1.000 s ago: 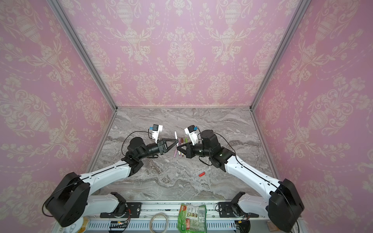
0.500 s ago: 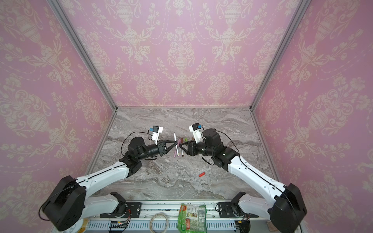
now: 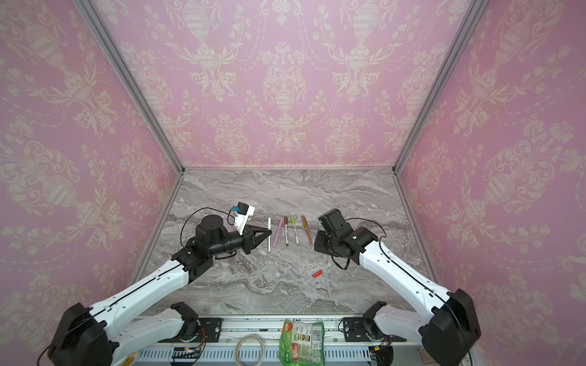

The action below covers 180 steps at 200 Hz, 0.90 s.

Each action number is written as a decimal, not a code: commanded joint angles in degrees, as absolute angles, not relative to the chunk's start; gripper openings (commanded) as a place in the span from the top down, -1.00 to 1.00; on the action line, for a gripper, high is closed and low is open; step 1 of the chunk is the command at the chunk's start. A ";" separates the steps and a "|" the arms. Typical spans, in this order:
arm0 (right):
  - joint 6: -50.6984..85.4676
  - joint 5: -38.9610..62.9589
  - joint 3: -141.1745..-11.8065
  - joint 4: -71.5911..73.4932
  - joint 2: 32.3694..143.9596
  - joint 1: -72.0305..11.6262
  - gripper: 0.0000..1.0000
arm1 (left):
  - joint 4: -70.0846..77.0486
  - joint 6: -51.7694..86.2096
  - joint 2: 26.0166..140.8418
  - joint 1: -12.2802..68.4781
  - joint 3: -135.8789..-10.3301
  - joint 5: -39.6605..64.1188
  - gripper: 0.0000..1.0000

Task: Insert pens into pen caps
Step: Pick up a pen cap from the bottom-center of the table.

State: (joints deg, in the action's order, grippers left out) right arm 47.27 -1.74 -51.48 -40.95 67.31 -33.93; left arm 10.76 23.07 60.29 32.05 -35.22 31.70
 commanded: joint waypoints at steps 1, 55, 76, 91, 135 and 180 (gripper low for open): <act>56.53 -6.75 -48.85 -46.25 68.29 -35.74 0.12 | 4.67 19.23 59.55 33.25 -36.53 30.07 1.00; 65.22 -8.15 -47.66 -46.70 73.95 -39.12 0.08 | 4.32 18.68 60.20 36.42 -35.12 27.46 1.00; 67.44 -7.65 -47.64 -45.43 75.88 -39.22 0.07 | 3.72 18.31 60.29 37.08 -34.88 26.97 1.00; 68.49 -6.93 -47.68 -43.70 77.10 -39.24 0.07 | 3.53 18.14 60.38 37.39 -34.87 26.69 1.00; 71.32 -2.99 -47.26 -40.58 82.00 -39.57 0.11 | 3.34 17.86 60.47 37.81 -35.12 25.86 1.00; 74.47 -1.16 -45.85 -38.63 84.82 -40.83 0.19 | 2.94 17.67 60.47 37.88 -34.94 25.59 1.00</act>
State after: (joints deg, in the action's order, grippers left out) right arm 71.07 -2.37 -46.98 -39.31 83.50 -39.92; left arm 4.32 19.31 60.42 37.36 -35.22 26.65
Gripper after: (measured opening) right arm 0.416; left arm 0.122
